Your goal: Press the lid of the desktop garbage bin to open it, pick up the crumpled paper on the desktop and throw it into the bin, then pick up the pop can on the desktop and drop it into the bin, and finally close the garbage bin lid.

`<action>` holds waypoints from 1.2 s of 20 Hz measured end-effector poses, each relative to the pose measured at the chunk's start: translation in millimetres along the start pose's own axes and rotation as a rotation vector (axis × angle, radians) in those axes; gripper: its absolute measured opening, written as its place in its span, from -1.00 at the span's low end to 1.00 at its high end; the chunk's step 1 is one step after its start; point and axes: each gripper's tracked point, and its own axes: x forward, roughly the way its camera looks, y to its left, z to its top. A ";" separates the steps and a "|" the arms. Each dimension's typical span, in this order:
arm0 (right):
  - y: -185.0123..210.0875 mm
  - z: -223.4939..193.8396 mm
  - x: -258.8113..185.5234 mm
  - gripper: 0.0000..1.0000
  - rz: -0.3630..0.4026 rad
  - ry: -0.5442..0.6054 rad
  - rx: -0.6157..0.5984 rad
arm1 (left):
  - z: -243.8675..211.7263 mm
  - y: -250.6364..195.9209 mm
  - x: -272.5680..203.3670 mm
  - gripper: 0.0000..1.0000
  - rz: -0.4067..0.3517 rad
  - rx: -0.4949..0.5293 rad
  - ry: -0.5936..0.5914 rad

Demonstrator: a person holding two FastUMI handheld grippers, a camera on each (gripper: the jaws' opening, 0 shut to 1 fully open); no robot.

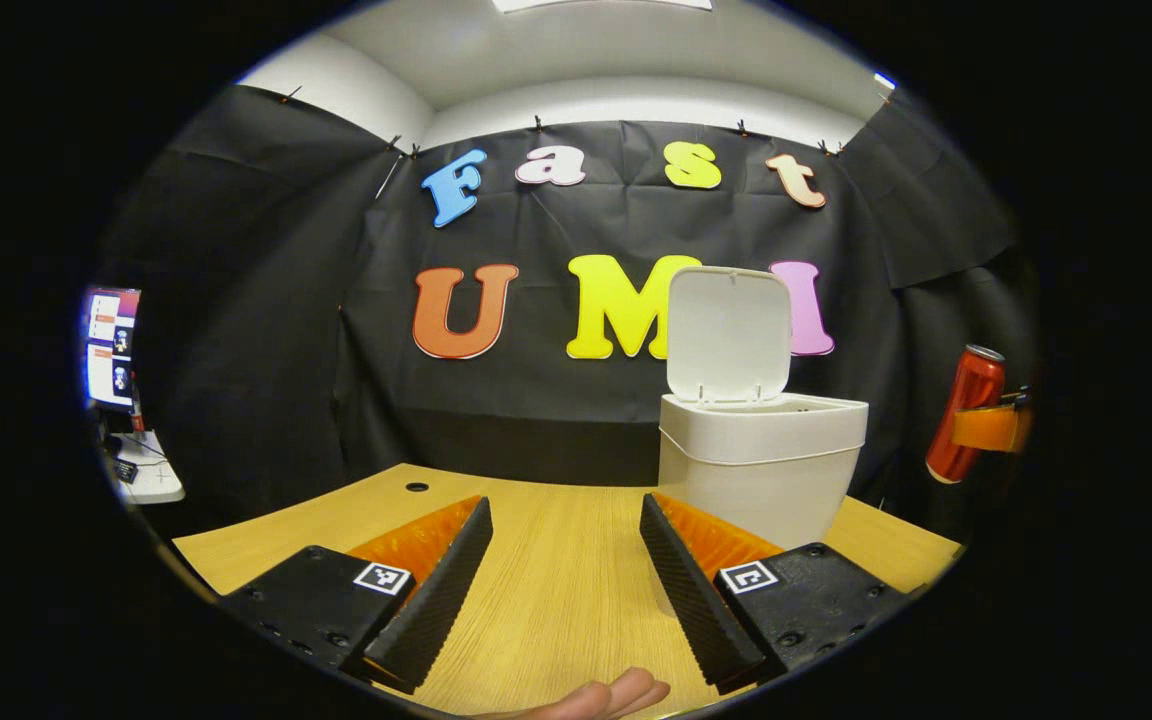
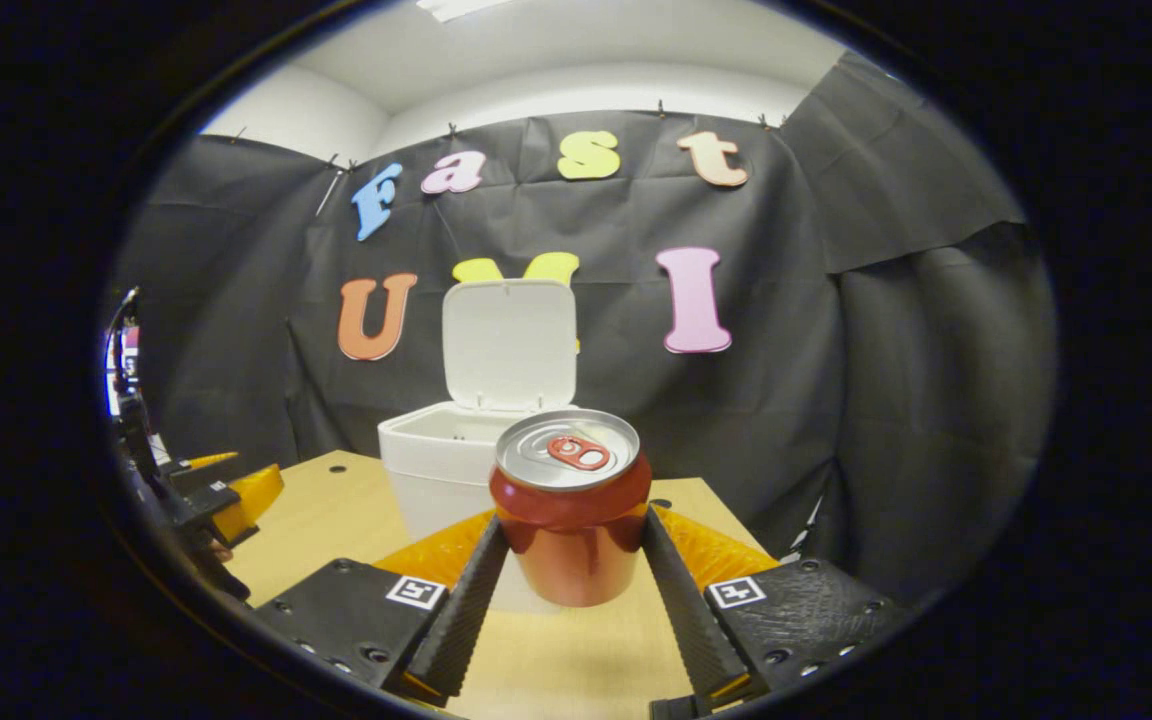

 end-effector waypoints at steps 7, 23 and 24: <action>44.7 73.8 39.0 0.60 0.064 0.104 0.050 | 11.3 17.0 -10.1 0.92 -0.015 -0.044 -0.016; 63.6 107.0 187.5 0.60 -0.050 0.281 -0.065 | 10.1 18.2 -12.2 0.93 -0.081 -0.086 0.002; 65.8 107.7 194.9 0.60 -0.058 0.276 -0.090 | 10.1 16.4 -12.8 0.93 -0.089 -0.090 0.005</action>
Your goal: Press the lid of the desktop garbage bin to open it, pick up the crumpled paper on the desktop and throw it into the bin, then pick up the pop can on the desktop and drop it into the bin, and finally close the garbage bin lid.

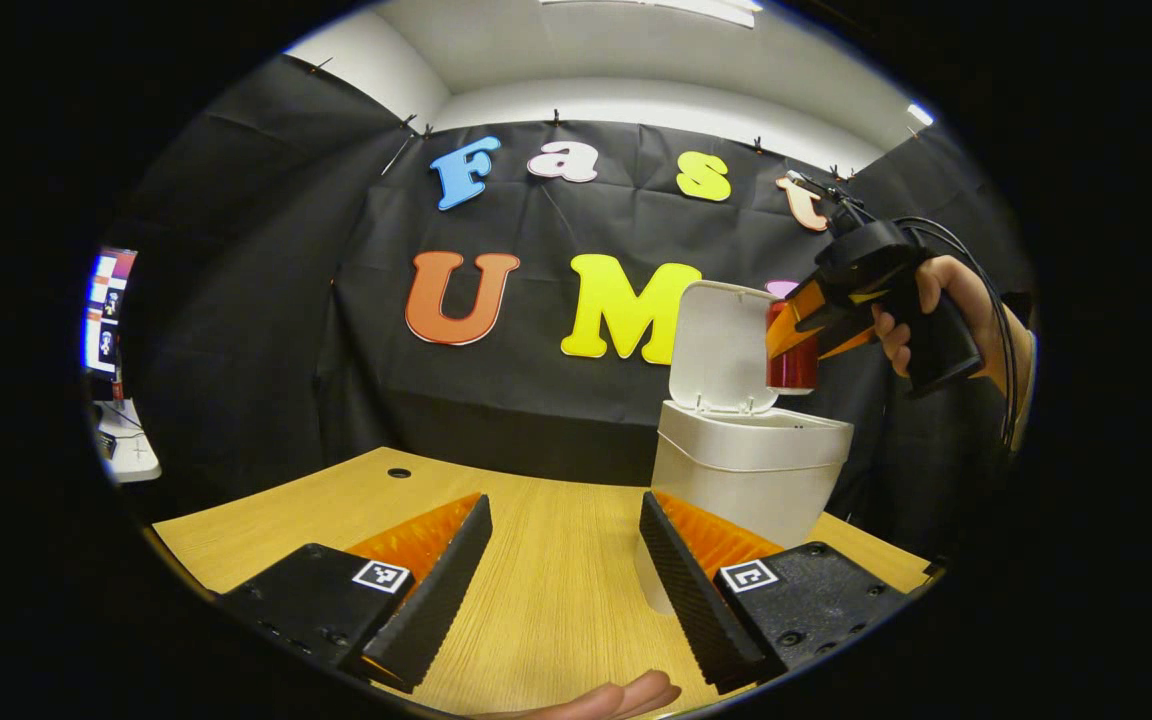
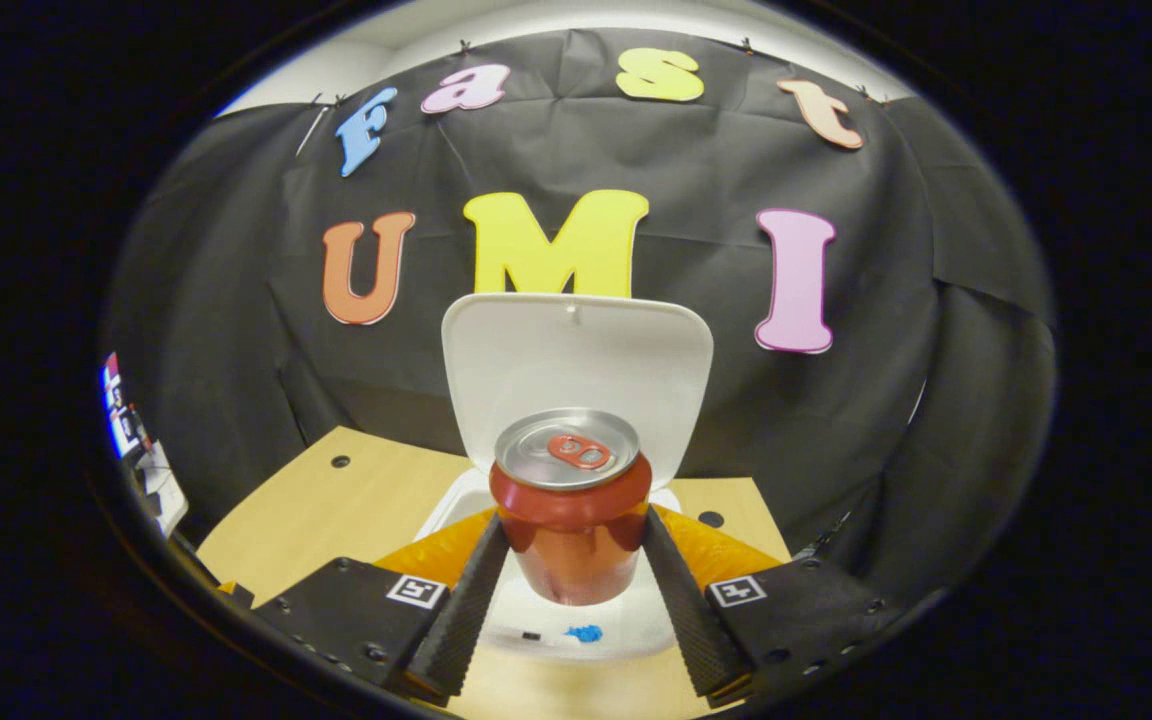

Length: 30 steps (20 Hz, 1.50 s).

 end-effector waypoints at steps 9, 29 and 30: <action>21.7 -2.0 29.8 0.61 -0.053 0.008 -0.045 | -1.1 5.2 3.3 0.93 0.019 0.044 -0.013; -12.6 20.8 22.5 0.92 0.004 -0.016 0.259 | -7.5 18.1 10.0 0.93 -0.024 0.001 0.010; -13.7 28.0 18.9 0.92 0.010 -0.031 0.258 | -5.9 21.2 9.2 0.93 -0.019 0.004 0.008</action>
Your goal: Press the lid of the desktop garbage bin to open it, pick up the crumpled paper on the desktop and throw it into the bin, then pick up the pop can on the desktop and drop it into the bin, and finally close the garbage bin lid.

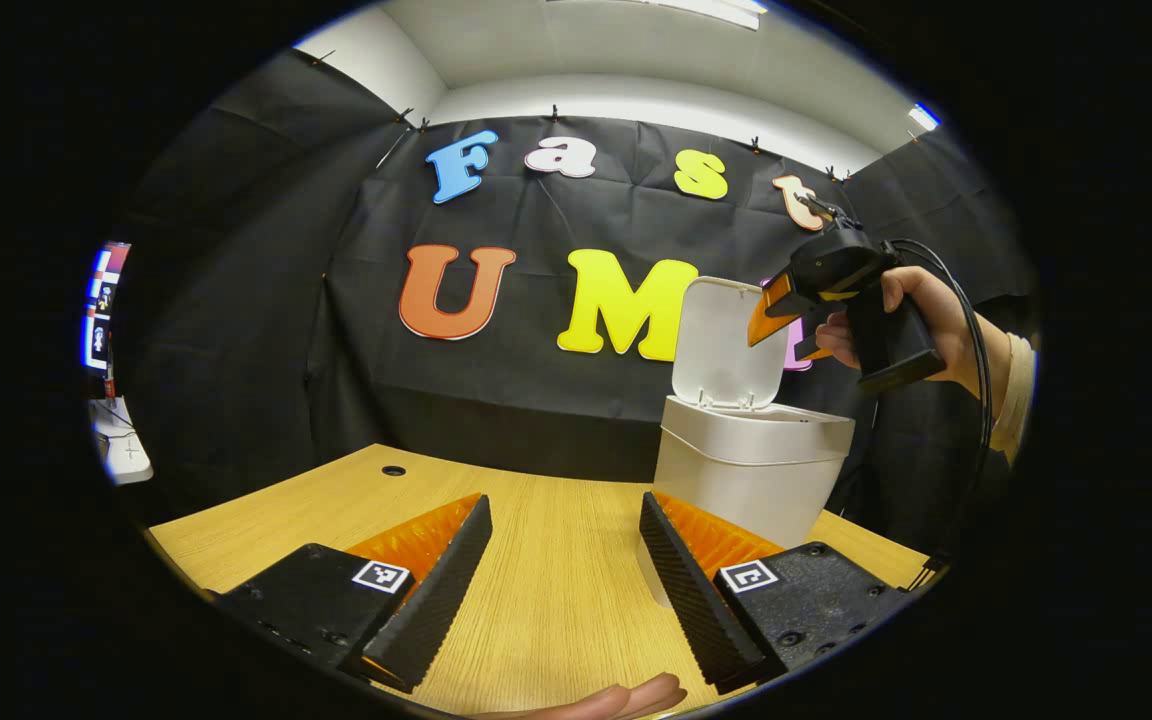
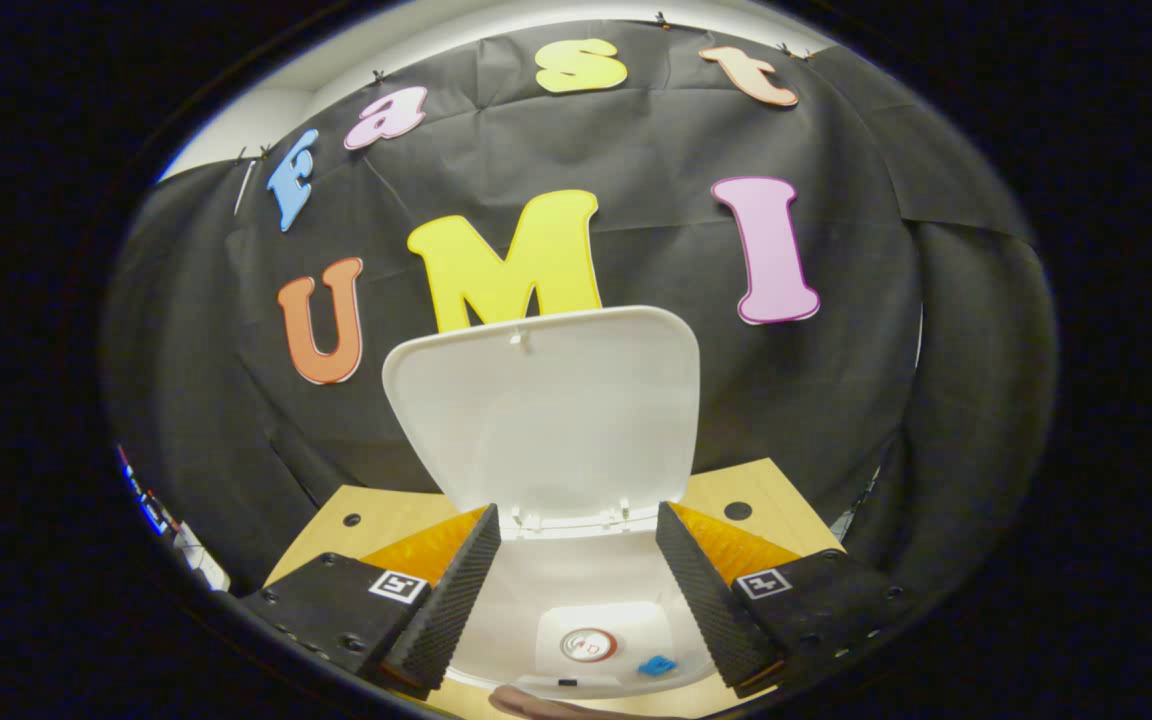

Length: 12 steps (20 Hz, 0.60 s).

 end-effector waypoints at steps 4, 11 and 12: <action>2.9 29.6 -12.7 0.92 0.007 -0.072 -0.020 | 12.8 6.2 -9.0 0.93 0.004 -0.010 -0.028; 34.7 98.6 -24.0 0.92 0.073 -0.277 -0.009 | 21.1 4.1 -15.1 0.94 0.005 0.006 -0.058; 35.9 106.6 -22.3 0.91 0.060 -0.306 -0.015 | 20.0 -1.0 -15.5 0.93 -0.010 0.010 -0.057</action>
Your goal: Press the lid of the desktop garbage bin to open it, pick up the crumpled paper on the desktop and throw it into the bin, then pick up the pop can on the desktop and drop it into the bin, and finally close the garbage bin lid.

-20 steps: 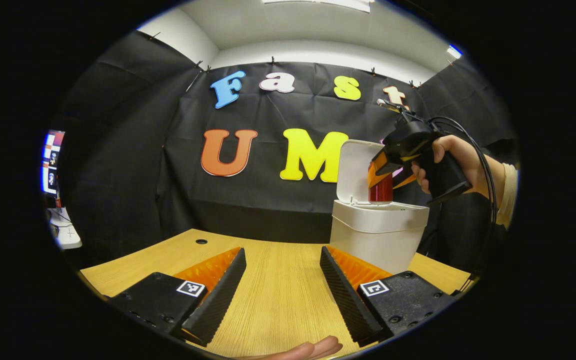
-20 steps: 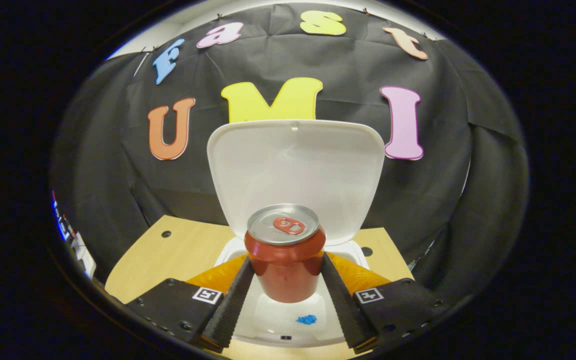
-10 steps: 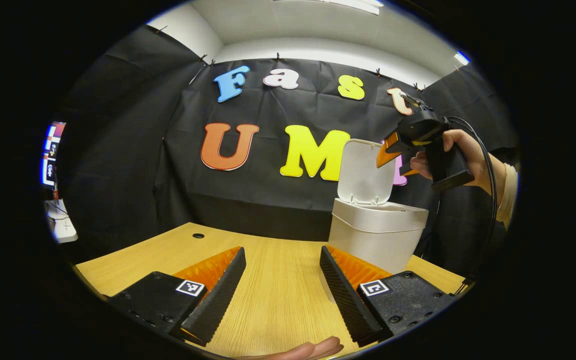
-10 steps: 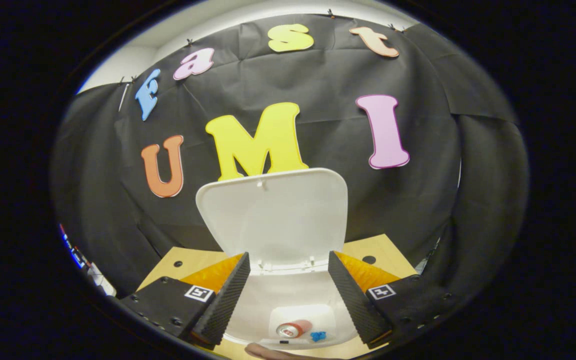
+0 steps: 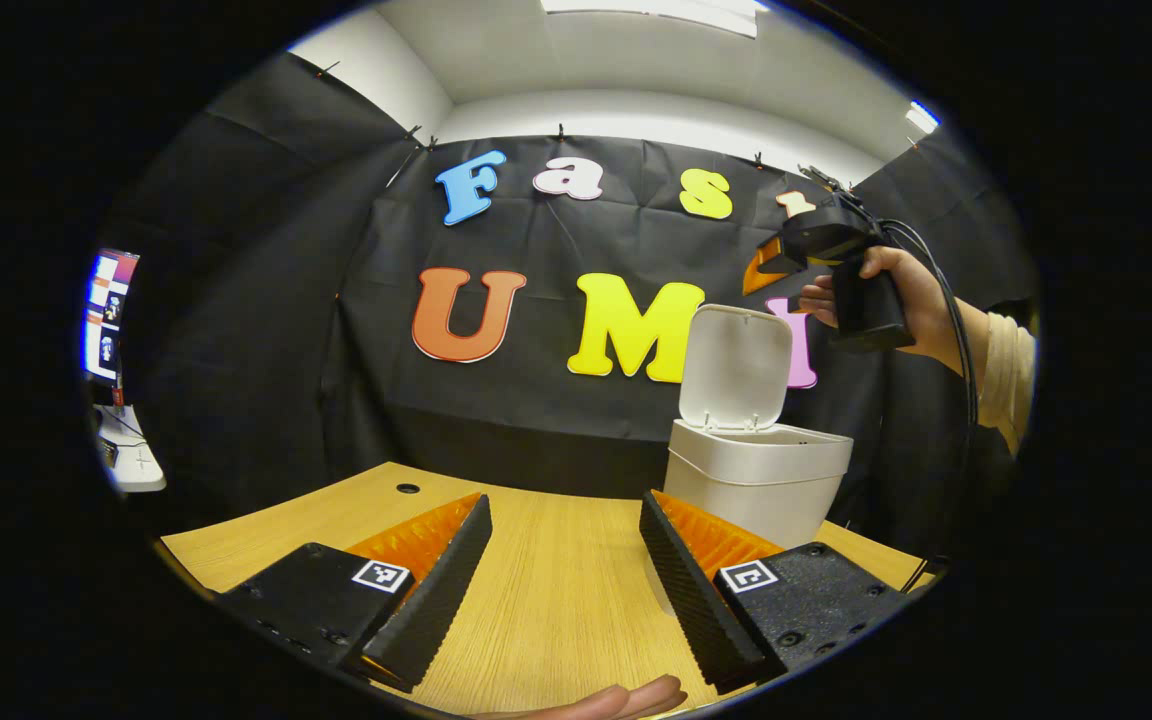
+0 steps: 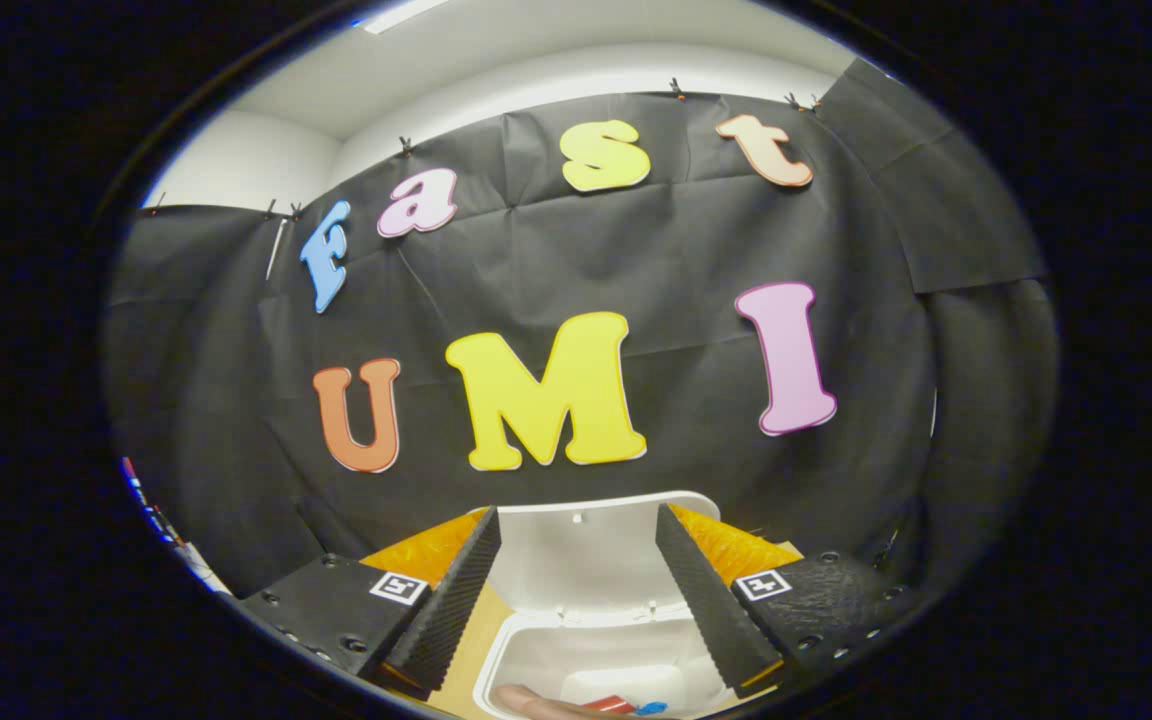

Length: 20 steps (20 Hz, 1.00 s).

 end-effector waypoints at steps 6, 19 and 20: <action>13.1 -3.8 50.9 0.84 -0.030 -0.026 -0.003 | -5.3 -10.8 0.0 0.93 -0.033 -0.002 0.023; 9.3 -21.8 54.4 0.87 -0.072 0.059 -0.121 | -8.9 10.0 2.7 0.92 -0.018 -0.076 0.056; 10.1 -21.2 52.9 0.87 -0.067 0.066 -0.117 | -4.8 9.0 1.5 0.92 -0.026 -0.071 0.041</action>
